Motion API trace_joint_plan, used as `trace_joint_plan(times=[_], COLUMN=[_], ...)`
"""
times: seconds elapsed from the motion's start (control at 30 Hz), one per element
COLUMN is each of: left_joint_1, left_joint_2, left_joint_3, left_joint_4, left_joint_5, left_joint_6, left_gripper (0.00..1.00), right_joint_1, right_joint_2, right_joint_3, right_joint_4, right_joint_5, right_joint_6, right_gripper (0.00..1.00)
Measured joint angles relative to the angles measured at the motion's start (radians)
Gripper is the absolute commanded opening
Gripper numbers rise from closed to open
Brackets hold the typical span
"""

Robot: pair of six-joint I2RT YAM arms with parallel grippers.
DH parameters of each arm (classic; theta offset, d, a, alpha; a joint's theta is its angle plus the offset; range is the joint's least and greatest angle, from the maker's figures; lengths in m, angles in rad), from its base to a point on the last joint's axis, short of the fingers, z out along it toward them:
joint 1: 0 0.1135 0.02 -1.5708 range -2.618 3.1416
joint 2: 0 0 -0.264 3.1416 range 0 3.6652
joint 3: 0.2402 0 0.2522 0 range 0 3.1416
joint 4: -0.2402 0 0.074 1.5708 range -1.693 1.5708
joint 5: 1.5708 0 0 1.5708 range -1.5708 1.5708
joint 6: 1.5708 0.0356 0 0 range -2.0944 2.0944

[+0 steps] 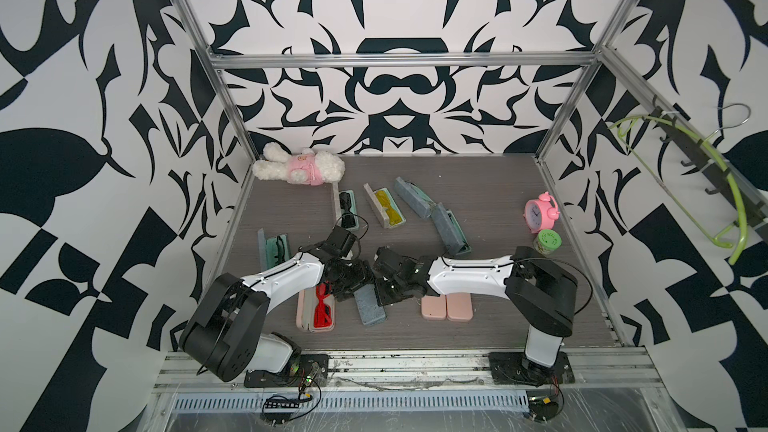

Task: Close the glasses case
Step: Close the glasses case at the center of the board.

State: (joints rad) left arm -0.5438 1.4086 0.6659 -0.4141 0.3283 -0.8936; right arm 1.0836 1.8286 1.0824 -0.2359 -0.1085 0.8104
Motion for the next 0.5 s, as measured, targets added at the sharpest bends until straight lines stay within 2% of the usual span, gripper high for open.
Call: trace_joint_plan(times=[0.5], left_joint_1=[-0.007], left_joint_2=[0.006], left_joint_3=[0.0], left_joint_4=[0.009], left_joint_5=[0.025], left_joint_6=[0.019], left_gripper=[0.66], right_joint_1=[0.0], right_joint_2=[-0.051], right_joint_3=[-0.039], right_joint_4=[-0.006], right_joint_5=[0.0], right_joint_6=[0.002], right_gripper=[0.13])
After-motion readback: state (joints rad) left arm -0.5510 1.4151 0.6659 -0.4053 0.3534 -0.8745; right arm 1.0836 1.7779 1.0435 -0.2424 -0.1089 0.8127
